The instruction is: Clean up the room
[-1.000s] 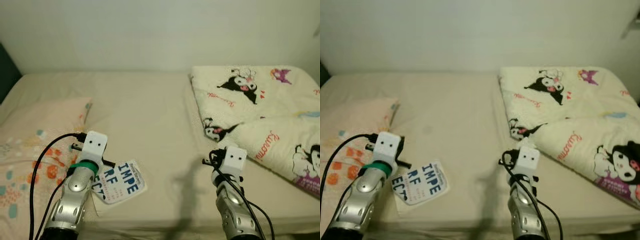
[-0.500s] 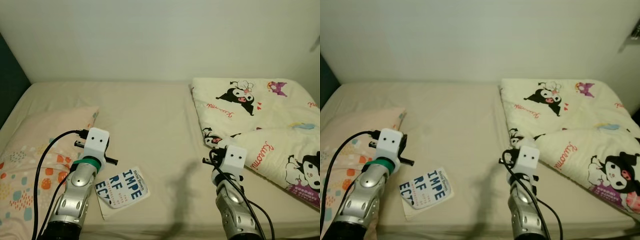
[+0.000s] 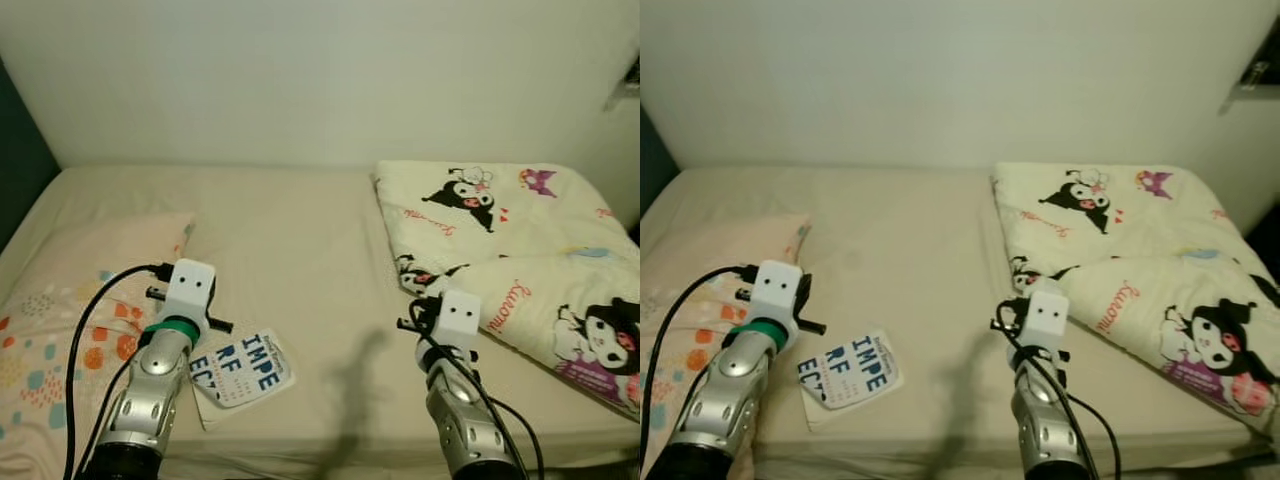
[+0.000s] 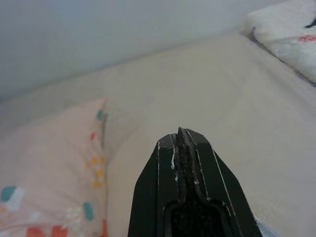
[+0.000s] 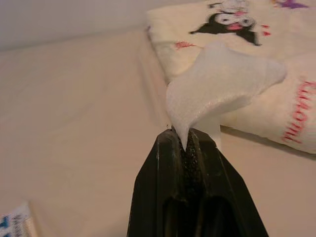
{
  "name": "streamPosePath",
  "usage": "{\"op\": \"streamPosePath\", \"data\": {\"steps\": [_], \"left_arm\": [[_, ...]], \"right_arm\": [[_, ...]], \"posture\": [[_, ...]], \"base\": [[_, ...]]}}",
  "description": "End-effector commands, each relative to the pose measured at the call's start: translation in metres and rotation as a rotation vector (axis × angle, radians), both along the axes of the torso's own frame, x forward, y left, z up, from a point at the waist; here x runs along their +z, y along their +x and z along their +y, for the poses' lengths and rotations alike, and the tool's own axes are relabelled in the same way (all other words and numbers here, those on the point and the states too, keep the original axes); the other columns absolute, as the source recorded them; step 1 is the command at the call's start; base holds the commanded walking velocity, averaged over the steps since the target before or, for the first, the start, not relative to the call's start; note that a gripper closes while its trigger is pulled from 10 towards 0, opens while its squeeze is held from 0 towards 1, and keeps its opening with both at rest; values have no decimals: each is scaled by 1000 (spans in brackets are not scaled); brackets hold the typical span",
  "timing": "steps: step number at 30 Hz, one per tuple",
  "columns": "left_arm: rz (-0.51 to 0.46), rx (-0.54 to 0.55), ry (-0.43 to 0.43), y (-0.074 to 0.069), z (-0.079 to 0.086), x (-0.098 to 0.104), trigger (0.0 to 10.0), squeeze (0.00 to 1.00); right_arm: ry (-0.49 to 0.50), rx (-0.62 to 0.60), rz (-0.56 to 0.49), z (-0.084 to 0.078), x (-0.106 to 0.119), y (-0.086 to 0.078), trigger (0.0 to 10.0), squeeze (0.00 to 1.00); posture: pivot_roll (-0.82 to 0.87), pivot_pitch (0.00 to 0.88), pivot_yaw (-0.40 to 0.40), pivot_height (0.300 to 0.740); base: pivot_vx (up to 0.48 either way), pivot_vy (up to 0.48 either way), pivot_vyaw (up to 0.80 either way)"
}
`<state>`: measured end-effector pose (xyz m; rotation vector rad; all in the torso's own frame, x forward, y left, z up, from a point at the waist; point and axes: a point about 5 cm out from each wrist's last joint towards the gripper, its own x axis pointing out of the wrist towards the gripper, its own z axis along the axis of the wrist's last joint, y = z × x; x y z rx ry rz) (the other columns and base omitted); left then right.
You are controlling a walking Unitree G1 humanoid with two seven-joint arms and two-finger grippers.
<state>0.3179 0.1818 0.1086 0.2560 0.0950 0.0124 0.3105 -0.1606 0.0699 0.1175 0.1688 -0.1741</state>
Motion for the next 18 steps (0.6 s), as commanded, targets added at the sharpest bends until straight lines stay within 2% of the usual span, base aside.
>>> {"op": "streamPosePath", "data": {"steps": [1, 18], "left_arm": [[9, 2, -5, -2, -2, -4, 10000, 0], [23, 27, -18, -6, 2, -9, 10000, 0]], "right_arm": [[-3, -6, 30, -3, -5, -3, 10000, 0], [-23, -66, 72, -16, -17, -18, 10000, 0]], "posture": [[111, 0, 5, 740], [105, 0, 19, 740]], "base": [[0, 0, -800], [0, 0, -800]]}}
